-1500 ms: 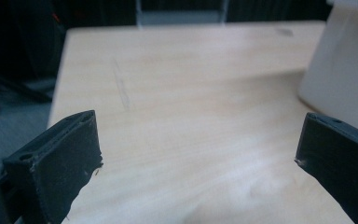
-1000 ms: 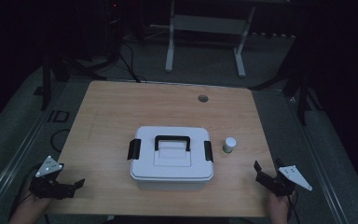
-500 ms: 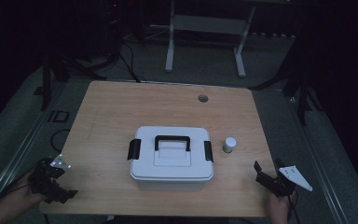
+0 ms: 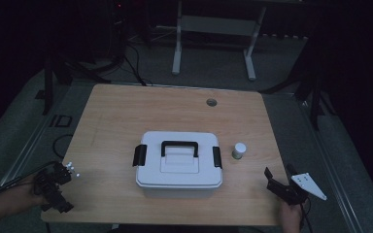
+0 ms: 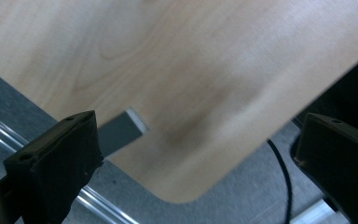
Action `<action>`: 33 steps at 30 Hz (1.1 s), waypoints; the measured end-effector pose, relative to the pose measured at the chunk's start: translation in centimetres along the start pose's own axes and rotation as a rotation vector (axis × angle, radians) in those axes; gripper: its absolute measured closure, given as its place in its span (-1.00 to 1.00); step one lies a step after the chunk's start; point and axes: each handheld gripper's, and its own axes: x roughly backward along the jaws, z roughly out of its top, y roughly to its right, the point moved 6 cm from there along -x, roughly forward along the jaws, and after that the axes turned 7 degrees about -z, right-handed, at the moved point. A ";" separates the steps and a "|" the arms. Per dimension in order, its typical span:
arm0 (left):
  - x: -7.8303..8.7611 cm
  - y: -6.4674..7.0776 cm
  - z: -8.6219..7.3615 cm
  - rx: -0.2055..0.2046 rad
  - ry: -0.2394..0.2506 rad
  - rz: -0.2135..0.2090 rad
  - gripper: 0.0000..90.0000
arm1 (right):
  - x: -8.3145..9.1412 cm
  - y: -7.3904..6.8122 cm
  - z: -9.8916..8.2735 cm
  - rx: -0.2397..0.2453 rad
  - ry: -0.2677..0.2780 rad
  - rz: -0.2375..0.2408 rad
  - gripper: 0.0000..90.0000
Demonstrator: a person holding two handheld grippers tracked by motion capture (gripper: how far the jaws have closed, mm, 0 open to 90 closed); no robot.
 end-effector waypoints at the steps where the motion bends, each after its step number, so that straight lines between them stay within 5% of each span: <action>1: 0.0 0.1 0.0 -0.007 -0.015 -0.005 -1.00 | 0.0 0.0 0.0 -0.001 -0.002 0.001 -0.70; 5: -0.1 0.2 0.4 -0.032 -0.046 -0.010 -1.00 | -0.1 0.0 -0.2 -0.005 -0.021 -0.004 -0.70; 9: 0.7 0.4 1.0 -0.039 -0.023 -0.033 -1.00 | -0.1 0.0 -0.2 -0.012 -0.032 0.001 -0.70; 18: 2.6 1.6 2.3 -0.123 -0.041 -0.051 -1.00 | -0.1 -0.1 -0.2 -0.011 -0.030 0.010 -0.71; 22: 4.1 2.2 3.6 -0.161 -0.004 -0.069 -0.98 | -0.1 -0.2 -0.3 -0.006 -0.033 0.009 -0.71; 33: 6.8 3.8 7.0 -0.239 -0.022 -0.011 -0.98 | -0.2 -0.4 -0.3 0.008 -0.038 0.015 -0.71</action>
